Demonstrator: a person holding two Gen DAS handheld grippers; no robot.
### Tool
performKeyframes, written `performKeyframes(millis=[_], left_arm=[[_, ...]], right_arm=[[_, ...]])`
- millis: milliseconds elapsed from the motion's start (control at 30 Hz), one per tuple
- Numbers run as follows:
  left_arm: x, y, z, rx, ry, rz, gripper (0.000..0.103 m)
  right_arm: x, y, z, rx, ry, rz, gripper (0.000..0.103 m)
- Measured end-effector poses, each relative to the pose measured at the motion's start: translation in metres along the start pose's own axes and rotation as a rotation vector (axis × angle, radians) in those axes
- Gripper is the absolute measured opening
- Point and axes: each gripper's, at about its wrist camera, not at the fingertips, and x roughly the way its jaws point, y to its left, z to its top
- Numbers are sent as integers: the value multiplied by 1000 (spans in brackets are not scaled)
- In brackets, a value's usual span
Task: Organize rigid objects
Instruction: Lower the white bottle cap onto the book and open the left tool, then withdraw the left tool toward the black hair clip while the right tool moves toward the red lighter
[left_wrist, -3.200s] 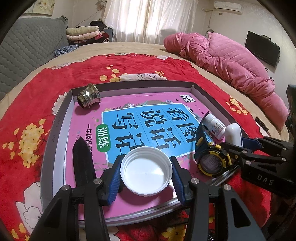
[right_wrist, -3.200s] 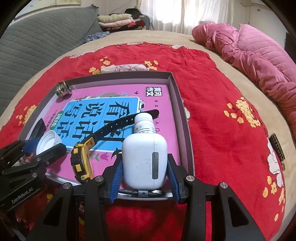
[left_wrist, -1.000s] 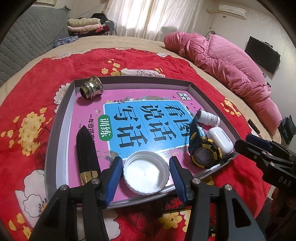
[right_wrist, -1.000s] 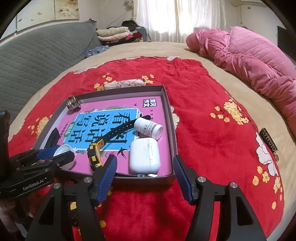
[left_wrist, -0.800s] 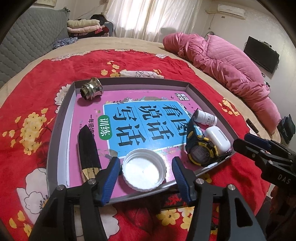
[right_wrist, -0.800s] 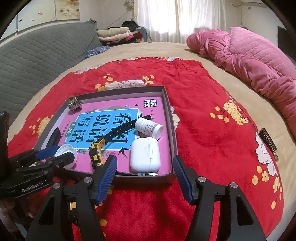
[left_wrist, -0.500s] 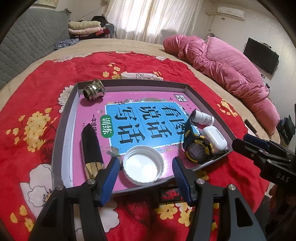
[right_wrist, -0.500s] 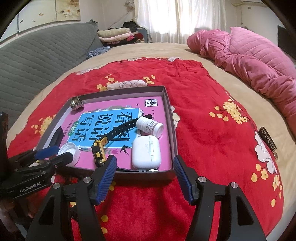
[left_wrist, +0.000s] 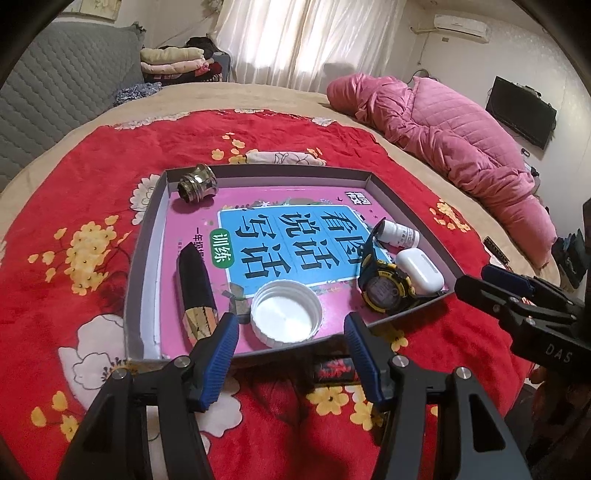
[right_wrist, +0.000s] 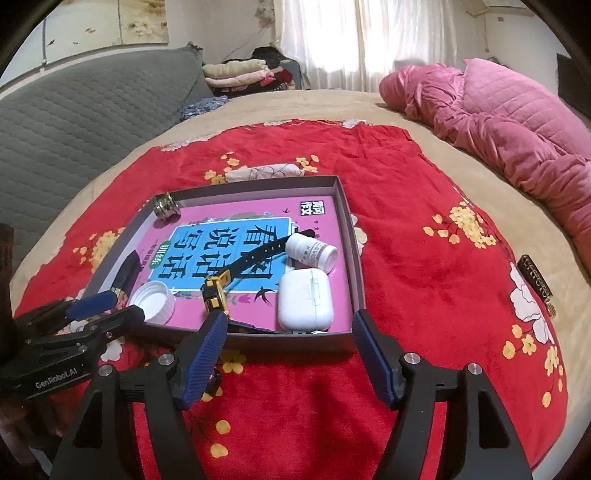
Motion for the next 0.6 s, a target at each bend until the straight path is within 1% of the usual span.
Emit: performKeyframes(millis=[600], left_arm=[[-27,-10,-7,20,-7,20,59]], right_arm=[[-20,2,-6,-11,-15,24,73]])
